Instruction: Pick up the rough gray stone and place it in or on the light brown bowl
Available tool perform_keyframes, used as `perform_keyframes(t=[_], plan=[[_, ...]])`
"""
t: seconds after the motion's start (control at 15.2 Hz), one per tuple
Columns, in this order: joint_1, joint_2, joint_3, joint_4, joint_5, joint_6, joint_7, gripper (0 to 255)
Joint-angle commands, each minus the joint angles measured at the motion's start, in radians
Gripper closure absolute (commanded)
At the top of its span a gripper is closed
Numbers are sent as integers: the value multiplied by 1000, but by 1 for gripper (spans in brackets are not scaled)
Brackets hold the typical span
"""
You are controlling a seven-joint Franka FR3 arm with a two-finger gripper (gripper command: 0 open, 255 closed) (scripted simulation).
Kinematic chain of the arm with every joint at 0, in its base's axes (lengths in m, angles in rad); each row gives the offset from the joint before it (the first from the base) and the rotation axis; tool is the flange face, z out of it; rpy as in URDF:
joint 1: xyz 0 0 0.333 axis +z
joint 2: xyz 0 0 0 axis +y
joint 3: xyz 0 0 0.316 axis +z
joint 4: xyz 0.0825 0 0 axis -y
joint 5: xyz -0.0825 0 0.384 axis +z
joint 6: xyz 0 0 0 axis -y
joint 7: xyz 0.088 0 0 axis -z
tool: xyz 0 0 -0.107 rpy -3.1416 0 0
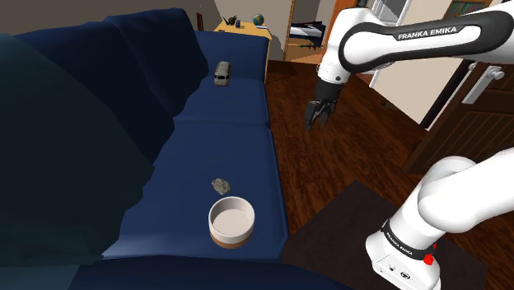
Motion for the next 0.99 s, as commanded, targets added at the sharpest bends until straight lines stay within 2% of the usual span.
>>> perform_keyframes(t=[0.0,0.46,0.92], plan=[[12,48,7,-18,12,78,-12,0],[51,278,26,-7,55,329,-69,0],[86,537,49,78,99,537,-132,0]])
